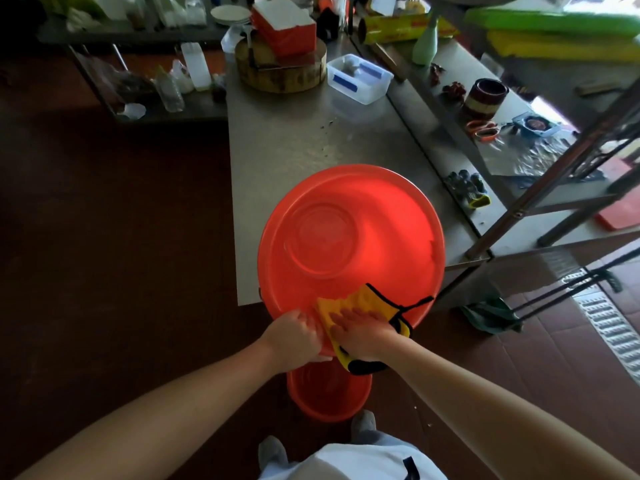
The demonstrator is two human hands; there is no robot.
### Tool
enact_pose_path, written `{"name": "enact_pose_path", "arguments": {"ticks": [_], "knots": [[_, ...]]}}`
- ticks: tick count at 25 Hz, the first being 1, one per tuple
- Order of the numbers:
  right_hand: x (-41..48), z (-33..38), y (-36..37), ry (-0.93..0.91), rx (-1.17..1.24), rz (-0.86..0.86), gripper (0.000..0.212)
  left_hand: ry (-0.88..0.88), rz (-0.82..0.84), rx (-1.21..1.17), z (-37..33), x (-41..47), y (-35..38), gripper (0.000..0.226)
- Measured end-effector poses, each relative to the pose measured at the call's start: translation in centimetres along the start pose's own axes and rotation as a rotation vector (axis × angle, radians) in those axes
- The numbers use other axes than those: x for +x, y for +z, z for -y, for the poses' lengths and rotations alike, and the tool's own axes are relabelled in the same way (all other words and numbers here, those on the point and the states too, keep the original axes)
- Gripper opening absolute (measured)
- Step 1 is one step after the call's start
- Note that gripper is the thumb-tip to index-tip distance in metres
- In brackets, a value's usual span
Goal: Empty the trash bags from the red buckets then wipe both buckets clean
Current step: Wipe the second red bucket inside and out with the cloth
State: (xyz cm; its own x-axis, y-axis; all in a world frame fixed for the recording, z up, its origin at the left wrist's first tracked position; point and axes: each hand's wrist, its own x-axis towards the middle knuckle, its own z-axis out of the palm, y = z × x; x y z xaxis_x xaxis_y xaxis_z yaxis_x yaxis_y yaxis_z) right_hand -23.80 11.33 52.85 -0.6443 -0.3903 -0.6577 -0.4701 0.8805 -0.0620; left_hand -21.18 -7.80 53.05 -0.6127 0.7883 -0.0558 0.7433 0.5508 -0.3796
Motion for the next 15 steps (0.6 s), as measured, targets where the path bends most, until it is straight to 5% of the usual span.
{"name": "enact_pose_path", "arguments": {"ticks": [15], "knots": [[15.3, -3.0, -0.9, 0.127, 0.171, 0.071, 0.06, 0.006, -0.071, -0.039, -0.6, 0.8, 1.2, 0.057]]}}
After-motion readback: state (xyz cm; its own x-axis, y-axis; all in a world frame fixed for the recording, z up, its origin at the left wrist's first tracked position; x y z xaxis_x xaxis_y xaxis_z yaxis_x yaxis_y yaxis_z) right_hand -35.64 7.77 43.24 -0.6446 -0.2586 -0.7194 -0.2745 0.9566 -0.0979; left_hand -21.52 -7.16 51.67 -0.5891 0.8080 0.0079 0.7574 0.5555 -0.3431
